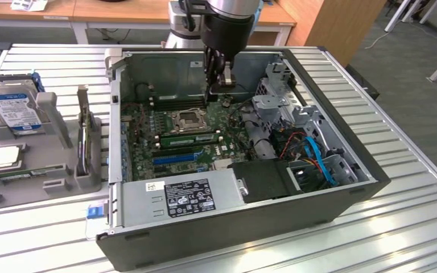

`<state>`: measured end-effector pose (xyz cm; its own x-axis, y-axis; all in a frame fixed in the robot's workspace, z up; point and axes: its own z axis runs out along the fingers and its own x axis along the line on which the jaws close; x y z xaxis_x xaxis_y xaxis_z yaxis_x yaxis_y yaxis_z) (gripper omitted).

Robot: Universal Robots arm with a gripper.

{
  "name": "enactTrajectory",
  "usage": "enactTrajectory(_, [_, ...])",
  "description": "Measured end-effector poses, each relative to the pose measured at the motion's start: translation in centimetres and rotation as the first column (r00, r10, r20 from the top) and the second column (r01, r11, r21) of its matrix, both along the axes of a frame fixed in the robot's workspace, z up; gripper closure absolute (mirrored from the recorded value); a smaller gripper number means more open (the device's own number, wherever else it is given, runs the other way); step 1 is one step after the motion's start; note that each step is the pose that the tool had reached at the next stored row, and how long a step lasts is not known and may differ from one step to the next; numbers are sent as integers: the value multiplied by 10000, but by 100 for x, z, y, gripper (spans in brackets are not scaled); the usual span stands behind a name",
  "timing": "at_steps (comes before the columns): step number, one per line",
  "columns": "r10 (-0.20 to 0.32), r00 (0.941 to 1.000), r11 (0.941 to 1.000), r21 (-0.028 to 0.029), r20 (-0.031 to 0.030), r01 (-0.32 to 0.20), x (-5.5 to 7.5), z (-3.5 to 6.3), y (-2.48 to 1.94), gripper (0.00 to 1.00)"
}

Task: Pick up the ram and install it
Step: 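Press down the ram until it locks into place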

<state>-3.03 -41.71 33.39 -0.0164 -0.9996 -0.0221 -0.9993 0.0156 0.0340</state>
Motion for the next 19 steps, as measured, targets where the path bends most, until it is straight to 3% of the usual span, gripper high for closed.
enactTrajectory(14, [0, 10000, 10000, 7, 0, 0, 212, 0, 0, 90])
enactTrajectory(19, [-1, 10000, 10000, 8, 0, 1, 230, 0, 0, 90])
